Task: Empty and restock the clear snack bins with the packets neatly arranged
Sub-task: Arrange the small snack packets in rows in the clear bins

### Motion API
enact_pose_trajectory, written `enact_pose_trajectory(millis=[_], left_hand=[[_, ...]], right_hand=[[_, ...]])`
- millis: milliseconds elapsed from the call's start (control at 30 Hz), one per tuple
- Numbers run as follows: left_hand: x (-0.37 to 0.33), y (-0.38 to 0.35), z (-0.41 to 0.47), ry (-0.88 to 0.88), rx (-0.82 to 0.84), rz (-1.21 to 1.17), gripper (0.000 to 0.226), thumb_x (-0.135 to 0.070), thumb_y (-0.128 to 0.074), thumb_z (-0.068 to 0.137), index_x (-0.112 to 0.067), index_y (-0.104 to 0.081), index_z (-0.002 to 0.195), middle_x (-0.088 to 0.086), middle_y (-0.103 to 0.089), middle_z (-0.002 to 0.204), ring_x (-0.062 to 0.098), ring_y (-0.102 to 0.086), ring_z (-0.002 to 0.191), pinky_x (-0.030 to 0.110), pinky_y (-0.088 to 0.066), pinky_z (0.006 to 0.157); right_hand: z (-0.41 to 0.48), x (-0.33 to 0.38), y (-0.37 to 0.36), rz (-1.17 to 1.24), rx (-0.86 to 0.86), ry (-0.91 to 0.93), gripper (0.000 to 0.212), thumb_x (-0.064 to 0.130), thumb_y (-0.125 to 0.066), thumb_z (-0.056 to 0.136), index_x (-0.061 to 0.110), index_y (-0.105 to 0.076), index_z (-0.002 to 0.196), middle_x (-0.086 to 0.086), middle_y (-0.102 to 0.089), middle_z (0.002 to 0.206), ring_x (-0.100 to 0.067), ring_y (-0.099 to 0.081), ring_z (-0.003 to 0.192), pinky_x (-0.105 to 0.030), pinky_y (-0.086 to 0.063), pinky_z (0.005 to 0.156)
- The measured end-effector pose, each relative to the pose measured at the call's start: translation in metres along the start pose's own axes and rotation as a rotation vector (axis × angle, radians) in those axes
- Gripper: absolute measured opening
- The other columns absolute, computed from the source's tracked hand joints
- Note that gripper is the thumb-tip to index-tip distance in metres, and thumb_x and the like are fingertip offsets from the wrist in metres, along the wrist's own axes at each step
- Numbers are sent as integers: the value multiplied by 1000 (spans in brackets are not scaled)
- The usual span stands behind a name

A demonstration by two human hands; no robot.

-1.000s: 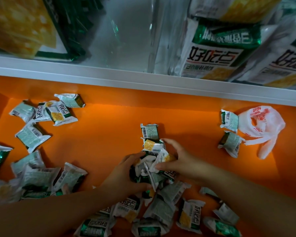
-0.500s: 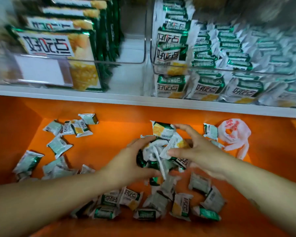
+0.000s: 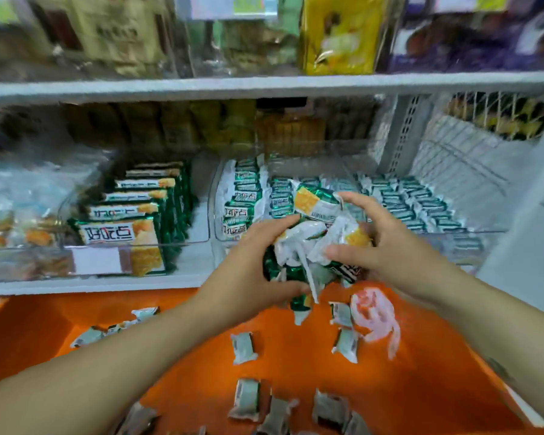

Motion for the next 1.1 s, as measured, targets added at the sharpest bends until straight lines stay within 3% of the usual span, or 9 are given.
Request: enact_pose_trajectory(millis=[133,267,367,500,600,700,900,1033,1100], left_hand=[[-25,10,63,-68,-21,41,85,-38,-80,73,-53,-23,134,-25,-30,132,-18,-22,112,-6,-16,89],[-15,9,117,-41,-58,48,86,-32,-80,75,-39,-28,144,-16,-33,137,-5,-30,121,11,-21,100],[22,-9,144,82,-10,30,85,-31,-78,75,-34,-31,145,-12,-35,137,4,-35,127,19,-26,104],[57,-41,154,227,142,-74,78,-34,-76,75,-35,-36,142,-4,-43,141,17,-50,123,33,-45,99],[64,-45,152,263,198,-84,83,-43,-79,71,-38,-36,141,-4,-40,141,14,-48,122,31,-44,101],[62,-33,145,289,201,-63,81,-34,-76,77,-37,-29,144,-9,-25,134,7,-41,114,13,-36,89],[39,-4,131,234,55,-20,65,-43,-77,75,-37,-42,130,-10,-30,124,3,-36,110,15,-29,91],[29,3,119,266,51,-154,43,-52,-74,74,-41,-53,110,-7,-40,130,5,-44,111,20,-34,95],[35,-1,109,392,68,-464,41,-42,-72,80,-36,-56,117,1,-52,125,11,-59,103,27,-48,92]], right_hand=[[31,23,47,91,-73,100,70,22,-78,67,43,-46,126,4,-62,95,-2,-68,81,-26,-57,78],[81,8,73,60,-126,27,66,29,-78,75,42,-45,130,2,-59,125,-16,-64,103,-29,-53,74],[110,-4,77,-166,-124,-28,65,41,-75,78,44,-41,134,5,-48,138,-19,-54,117,-36,-48,87],[129,4,64,-521,-21,-5,72,45,-70,81,38,-34,143,7,-38,149,-16,-45,128,-30,-42,95],[129,8,57,-710,-4,33,74,47,-69,81,35,-33,145,8,-38,149,-14,-45,127,-24,-40,93],[127,10,59,-809,-68,48,75,53,-69,78,35,-35,142,5,-44,143,-16,-48,123,-30,-43,97],[118,20,58,-1112,-157,24,57,55,-62,84,33,-41,132,4,-51,131,-18,-54,113,-32,-47,81],[113,9,57,-919,-105,2,46,37,-65,87,30,-48,129,0,-53,129,-19,-56,106,-33,-48,85],[105,11,59,-778,-95,4,44,24,-62,89,29,-47,130,2,-54,123,-20,-61,87,-30,-47,76]])
Point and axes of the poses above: each hand's wrist, its own z-axis towards the middle knuckle, its own y-axis out of the back of the hand, x = y × z, the point moved 10 cm from there along z, towards the middle knuckle
